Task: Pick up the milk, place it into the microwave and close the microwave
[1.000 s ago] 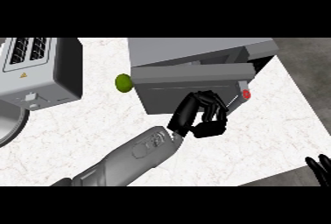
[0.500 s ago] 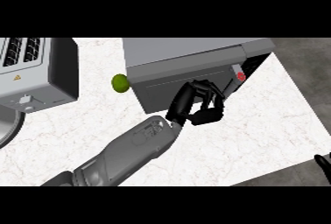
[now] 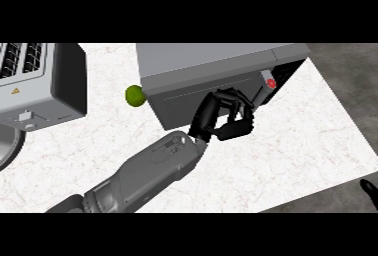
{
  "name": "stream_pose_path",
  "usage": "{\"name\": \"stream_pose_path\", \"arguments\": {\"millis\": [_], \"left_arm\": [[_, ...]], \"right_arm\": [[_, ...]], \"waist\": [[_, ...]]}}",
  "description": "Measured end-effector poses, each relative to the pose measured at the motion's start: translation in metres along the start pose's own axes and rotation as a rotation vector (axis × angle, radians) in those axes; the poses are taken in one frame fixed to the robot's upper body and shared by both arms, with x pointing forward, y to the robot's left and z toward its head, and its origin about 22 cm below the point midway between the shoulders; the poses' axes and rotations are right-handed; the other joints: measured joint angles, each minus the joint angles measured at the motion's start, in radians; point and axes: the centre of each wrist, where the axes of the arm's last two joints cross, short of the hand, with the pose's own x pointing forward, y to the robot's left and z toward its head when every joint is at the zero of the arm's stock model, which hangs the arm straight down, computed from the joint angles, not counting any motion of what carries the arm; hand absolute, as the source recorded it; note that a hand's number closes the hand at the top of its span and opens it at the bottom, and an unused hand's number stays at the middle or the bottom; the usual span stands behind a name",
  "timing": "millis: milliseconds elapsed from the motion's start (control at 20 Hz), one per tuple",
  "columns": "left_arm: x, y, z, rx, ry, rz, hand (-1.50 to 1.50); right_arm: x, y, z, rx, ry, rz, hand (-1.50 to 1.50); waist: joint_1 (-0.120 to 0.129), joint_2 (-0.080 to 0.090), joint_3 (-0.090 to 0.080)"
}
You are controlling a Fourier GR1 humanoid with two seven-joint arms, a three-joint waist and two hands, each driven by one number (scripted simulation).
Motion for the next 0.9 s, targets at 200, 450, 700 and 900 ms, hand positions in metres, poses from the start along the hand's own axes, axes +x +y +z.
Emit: {"name": "stream_pose_path", "arguments": {"millis": [200, 450, 700, 900], "left_arm": [[-0.0015, 0.0, 0.001, 0.023, -0.025, 0.005, 1.5], [-0.0027, -0.0003, 0.0014, 0.038, -0.043, 0.013, 1.5], [-0.0041, 0.0, 0.0021, 0.057, -0.061, 0.018, 1.5], [-0.0049, -0.0001, 0.0024, 0.067, -0.075, 0.021, 1.5]], "right_arm": [[0.0009, 0.0009, -0.0021, 0.032, 0.003, -0.011, -1.5], [0.002, 0.0004, -0.0051, 0.067, -0.001, -0.015, -1.5], [0.0022, 0.0009, -0.0073, 0.092, -0.001, -0.021, -1.5], [0.0025, 0.0005, -0.009, 0.111, 0.001, -0.022, -1.5]], "waist": [[-0.006, 0.002, 0.0], [-0.009, 0.004, 0.0], [-0.015, 0.005, 0.0], [-0.018, 0.006, 0.0]]}}
